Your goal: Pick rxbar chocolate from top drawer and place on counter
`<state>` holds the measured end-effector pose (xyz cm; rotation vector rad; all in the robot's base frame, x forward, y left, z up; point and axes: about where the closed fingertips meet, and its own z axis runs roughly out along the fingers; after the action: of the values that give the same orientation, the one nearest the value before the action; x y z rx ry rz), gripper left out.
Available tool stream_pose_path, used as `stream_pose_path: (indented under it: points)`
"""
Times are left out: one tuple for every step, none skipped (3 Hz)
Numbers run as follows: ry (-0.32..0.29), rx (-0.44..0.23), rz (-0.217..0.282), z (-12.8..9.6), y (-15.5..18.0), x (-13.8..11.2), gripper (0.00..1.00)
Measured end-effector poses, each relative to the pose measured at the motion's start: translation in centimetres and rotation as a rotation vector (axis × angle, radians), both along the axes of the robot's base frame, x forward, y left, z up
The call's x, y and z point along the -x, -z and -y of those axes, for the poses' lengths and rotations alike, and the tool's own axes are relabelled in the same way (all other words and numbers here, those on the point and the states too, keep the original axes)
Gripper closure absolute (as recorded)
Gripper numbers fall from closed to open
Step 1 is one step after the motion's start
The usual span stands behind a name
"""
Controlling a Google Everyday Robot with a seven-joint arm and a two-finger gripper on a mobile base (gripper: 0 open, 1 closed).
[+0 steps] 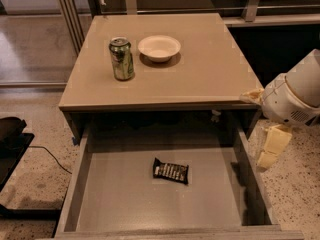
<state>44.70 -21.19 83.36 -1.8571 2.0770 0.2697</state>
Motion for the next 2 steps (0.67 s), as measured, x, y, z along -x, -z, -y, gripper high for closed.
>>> stream_pose_path:
  points:
    - [-0.089, -0.060, -0.003, -3.6, 4.2, -2.2, 0.00]
    - [-0.123, -0.152, 0.052, -5.4, 7.0, -4.8, 0.00]
